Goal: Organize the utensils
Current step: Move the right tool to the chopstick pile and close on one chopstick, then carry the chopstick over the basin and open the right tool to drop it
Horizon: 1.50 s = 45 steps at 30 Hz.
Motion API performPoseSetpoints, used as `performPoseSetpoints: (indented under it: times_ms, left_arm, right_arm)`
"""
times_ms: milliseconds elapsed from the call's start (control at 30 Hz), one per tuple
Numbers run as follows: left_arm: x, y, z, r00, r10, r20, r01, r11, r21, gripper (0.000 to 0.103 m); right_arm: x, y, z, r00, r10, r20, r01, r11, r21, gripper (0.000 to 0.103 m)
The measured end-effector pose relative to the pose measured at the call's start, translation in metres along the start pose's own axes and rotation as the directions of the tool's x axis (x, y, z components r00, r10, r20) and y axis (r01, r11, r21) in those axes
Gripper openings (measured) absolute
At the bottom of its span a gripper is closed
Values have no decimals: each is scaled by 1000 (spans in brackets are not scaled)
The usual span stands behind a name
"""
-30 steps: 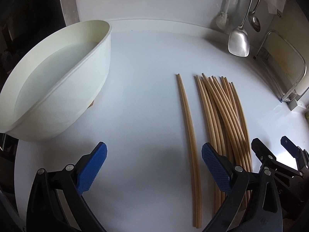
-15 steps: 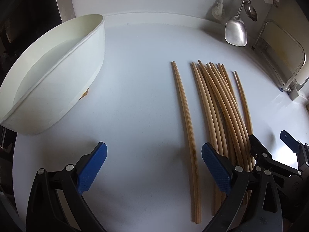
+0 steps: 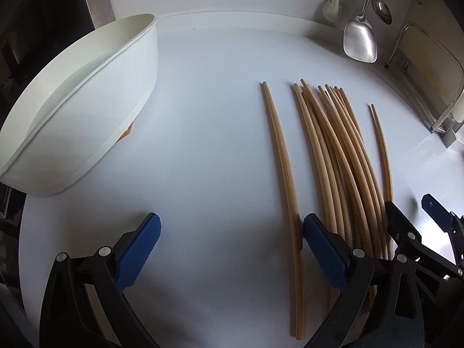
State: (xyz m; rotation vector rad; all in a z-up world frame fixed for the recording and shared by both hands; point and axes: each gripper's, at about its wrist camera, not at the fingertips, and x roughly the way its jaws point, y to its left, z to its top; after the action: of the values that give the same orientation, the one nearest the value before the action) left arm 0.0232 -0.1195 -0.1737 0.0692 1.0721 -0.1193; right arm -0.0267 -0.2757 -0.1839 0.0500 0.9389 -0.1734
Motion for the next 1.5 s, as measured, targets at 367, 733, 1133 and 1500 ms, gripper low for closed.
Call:
performPoseSetpoints:
  times_ms: [367, 733, 1133, 1500]
  left_arm:
    - [-9, -5, 3, 1000, -23, 6, 23, 999, 42, 62]
    - [-13, -4, 6, 998, -58, -16, 59, 994, 89, 7]
    - [-38, -5, 20, 993, -121, -9, 122, 988, 100, 7]
    - [-89, 24, 45, 984, -171, 48, 167, 982, 85, 7]
  right_arm:
    - [1, 18, 0, 998, 61, -31, -63, 996, -58, 23]
    - [-1, 11, -1, 994, 89, -63, -91, 996, -26, 6]
    - [-17, -19, 6, 992, 112, -52, -108, 991, 81, 6]
    - [-70, -5, 32, 994, 108, 5, -108, 992, 70, 6]
